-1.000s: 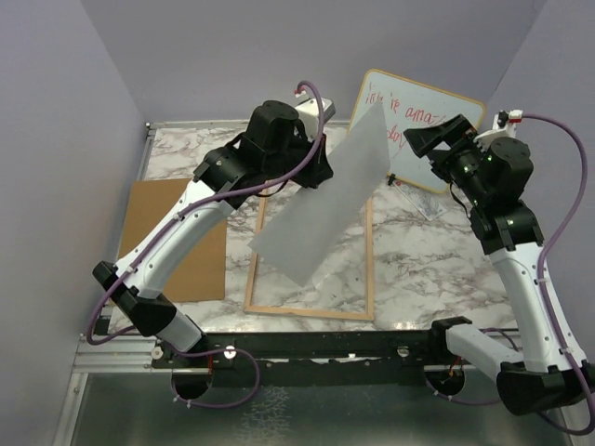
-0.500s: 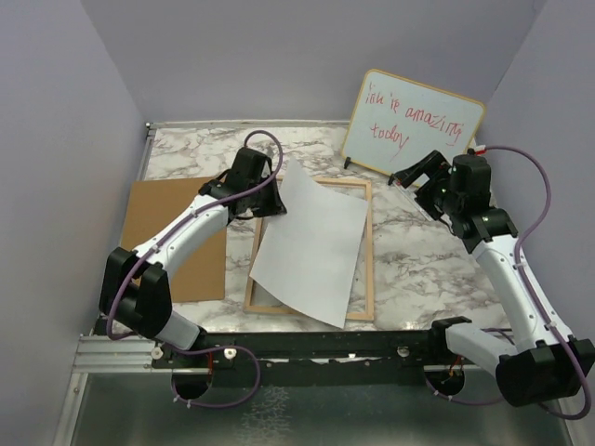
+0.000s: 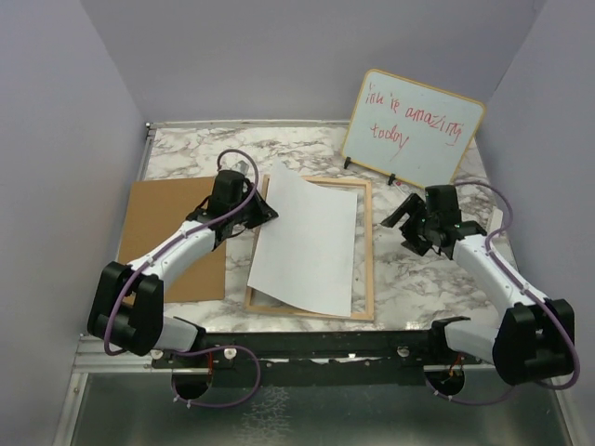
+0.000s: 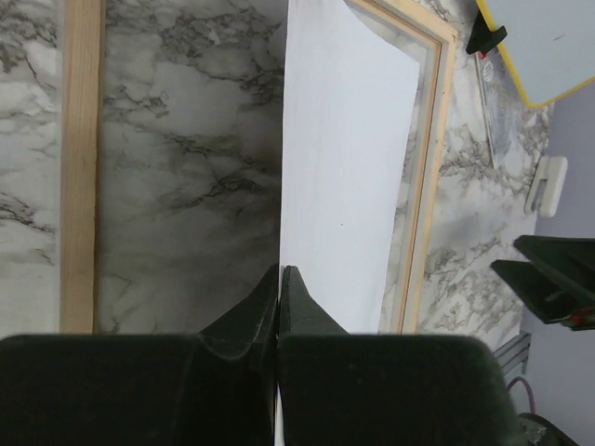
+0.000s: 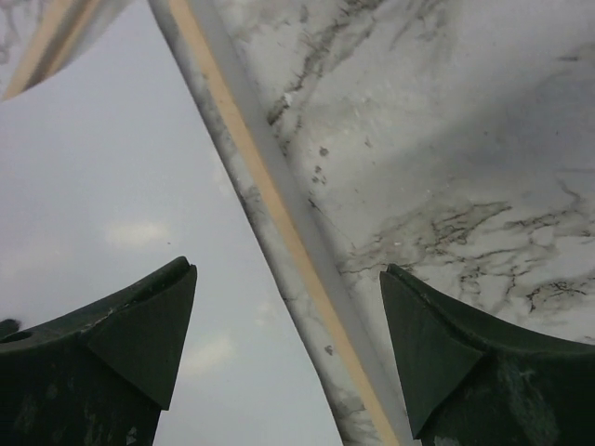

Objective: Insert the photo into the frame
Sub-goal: Turn over the photo from the photo frame.

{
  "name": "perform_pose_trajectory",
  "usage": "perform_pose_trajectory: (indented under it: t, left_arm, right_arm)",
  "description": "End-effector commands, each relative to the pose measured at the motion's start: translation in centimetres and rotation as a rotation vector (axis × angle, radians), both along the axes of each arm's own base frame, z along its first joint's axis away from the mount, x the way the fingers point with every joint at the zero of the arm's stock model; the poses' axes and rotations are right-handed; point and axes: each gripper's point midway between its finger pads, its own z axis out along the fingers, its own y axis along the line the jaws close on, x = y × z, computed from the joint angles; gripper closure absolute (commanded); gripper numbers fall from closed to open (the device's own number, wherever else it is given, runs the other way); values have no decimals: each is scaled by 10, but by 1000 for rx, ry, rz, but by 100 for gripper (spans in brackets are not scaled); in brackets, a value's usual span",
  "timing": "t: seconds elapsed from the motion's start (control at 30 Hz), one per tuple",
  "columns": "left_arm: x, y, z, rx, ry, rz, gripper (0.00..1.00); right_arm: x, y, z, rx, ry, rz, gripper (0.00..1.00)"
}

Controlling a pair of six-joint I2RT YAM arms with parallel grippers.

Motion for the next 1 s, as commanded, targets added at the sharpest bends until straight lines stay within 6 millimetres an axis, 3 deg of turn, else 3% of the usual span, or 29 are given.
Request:
perform_pose_trajectory:
  t: [0.0,0.27,0.73,0.77,0.9,0.97]
  left_arm:
    - [3,-15,16,-228,-77,49,100]
    - [9,-13,16,-237,-137,63,100]
    - [4,-24,-10,-257,-48,17,100]
    - [3,-24,-12,-258,-43,18,100]
    - [3,-25,-18,-254,-27,14,100]
    - [2,-26,-21,-253,-18,11,100]
  right_arm:
    - [-11,12,-32,58,63,48,17]
    - [-27,16,-71,75,157,72,19]
    - [-34,20,-89,95,195,94,19]
    - [-34,21,-90,98,198,94,21]
    - [-36,25,-95,120,209,109,46]
    - [-37,27,-97,128,220,119,50]
